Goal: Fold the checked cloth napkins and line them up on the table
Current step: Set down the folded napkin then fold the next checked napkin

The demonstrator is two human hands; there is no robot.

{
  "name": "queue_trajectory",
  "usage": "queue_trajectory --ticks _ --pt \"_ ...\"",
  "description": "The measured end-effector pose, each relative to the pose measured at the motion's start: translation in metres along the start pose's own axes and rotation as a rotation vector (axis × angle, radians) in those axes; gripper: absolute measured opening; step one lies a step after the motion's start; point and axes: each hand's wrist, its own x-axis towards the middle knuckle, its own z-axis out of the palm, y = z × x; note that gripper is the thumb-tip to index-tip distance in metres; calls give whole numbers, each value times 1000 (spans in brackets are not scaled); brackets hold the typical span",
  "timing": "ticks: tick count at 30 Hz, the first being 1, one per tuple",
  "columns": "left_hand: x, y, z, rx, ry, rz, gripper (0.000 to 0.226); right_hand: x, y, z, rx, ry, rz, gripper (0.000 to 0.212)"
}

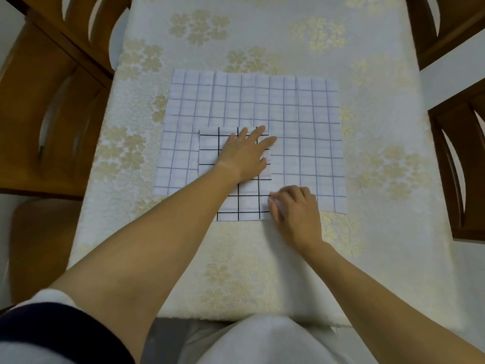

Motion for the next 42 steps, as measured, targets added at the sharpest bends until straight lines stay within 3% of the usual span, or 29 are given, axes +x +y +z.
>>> queue_trajectory --ticks 3,5,8,17,20,25,42 --pt "6 -2 -13 125 50 151 41 33 -14 -11 127 -200 378 40" --pt "8 -2 -21 144 -10 183 43 53 -19 -13 105 -328 474 42" --pt "12 1 -30 206 -79 216 47 71 -23 -12 59 -416 442 29" --pt "6 -8 -64 184 -98 266 19 103 14 -50 279 -584 265 12" --pt "4 -14 -70 92 -113 197 25 122 30 -67 324 -566 241 6" --pt "7 -21 -60 -218 -175 42 15 146 48 -83 235 -492 228 18" --pt "-6 -48 -24 -596 69 -298 17 150 92 -60 114 -303 474 23"
